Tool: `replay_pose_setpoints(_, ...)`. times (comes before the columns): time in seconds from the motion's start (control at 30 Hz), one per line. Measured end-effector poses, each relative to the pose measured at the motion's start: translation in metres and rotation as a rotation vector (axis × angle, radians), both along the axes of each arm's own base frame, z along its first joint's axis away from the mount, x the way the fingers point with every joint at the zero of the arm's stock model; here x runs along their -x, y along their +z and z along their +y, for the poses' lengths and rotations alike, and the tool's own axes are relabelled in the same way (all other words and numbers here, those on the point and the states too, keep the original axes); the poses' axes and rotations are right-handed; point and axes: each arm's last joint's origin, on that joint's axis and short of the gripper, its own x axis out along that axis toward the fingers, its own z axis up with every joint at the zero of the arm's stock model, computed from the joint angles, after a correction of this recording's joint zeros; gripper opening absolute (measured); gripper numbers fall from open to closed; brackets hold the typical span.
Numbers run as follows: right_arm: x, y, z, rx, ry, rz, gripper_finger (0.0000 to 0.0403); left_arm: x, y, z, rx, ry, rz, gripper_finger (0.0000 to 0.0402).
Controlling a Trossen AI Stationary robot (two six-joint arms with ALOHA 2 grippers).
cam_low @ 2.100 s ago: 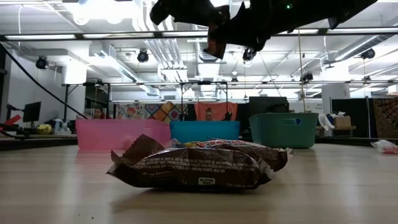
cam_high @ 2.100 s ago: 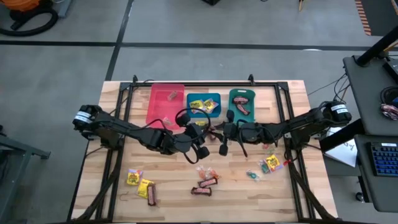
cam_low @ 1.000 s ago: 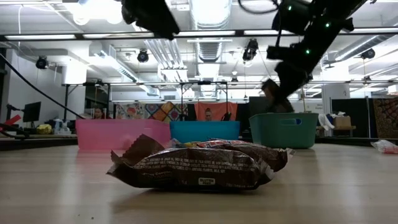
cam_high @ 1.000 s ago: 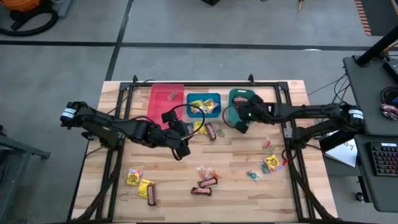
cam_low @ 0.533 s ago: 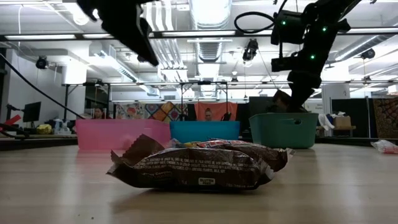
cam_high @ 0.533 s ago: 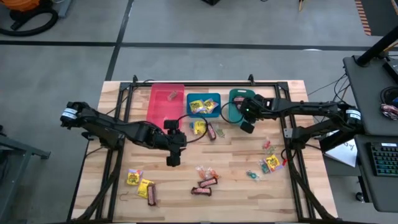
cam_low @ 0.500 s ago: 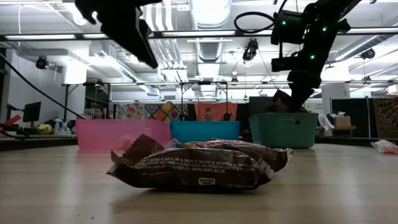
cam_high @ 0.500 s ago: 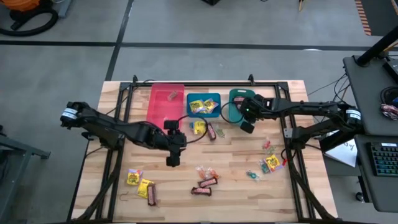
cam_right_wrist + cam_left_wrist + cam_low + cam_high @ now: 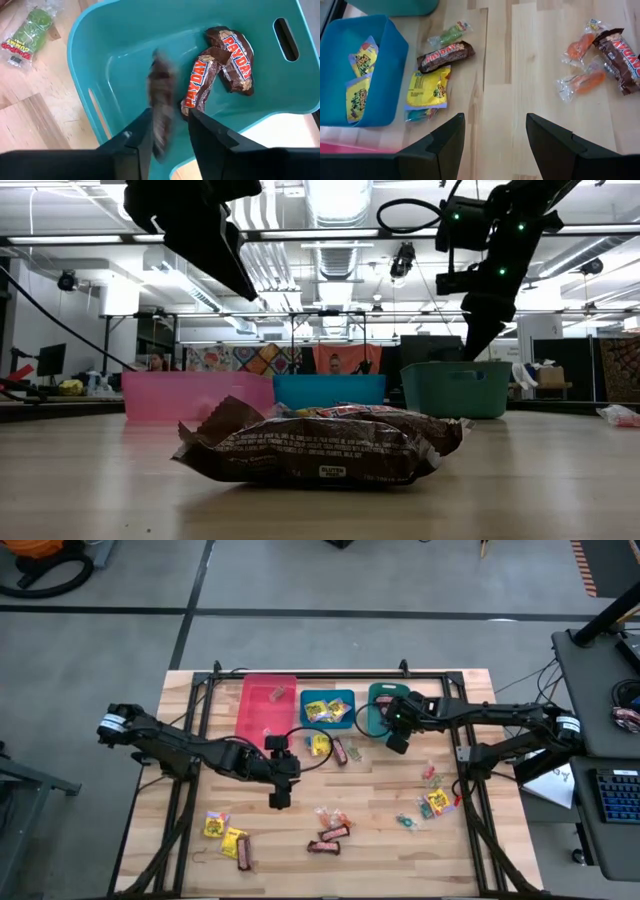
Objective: Sort candy
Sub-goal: Put the brown candy into the green bin, then put the top yellow candy into the blue bin
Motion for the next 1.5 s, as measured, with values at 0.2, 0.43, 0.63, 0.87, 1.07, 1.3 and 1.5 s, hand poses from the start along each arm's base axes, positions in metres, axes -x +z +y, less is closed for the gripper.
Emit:
replay_pose_setpoints(0.2,0.0,0.0,0.0,-0.002,-0.009,-0.007,0.0147,-0.001,0.0,0.0,-0.001,-0.008,-0.02,0.0194)
replay_pose_setpoints(0.43,0.001,0.003,0.0,-0.006,-0.03,-0.024,0.0157,-0.005,-0.007,-0.001,-0.007,-0.034,-0.092,0.0194)
replay_pose_setpoints(0.63,-0.002,0.022,0.002,-0.014,-0.037,-0.103,0.0148,-0.009,-0.015,0.001,-0.029,-0.071,-0.201,0.0194)
replay_pose_setpoints(0.87,-0.006,0.049,0.012,-0.002,0.015,-0.208,0.0145,-0.015,-0.045,0.01,-0.072,-0.086,-0.344,0.0194)
replay_pose_setpoints(1.07,-0.004,0.059,0.026,-0.007,0.042,-0.265,0.0142,-0.019,-0.078,0.023,-0.105,-0.057,-0.383,0.0194)
replay_pose_setpoints(1.3,-0.005,0.06,0.035,-0.019,0.055,-0.281,0.014,-0.034,-0.113,0.039,-0.134,-0.018,-0.291,0.0194)
replay_pose_setpoints(1.5,-0.005,0.06,0.035,-0.026,0.043,-0.284,0.0139,-0.049,-0.133,0.044,-0.165,0.009,-0.231,0.0194)
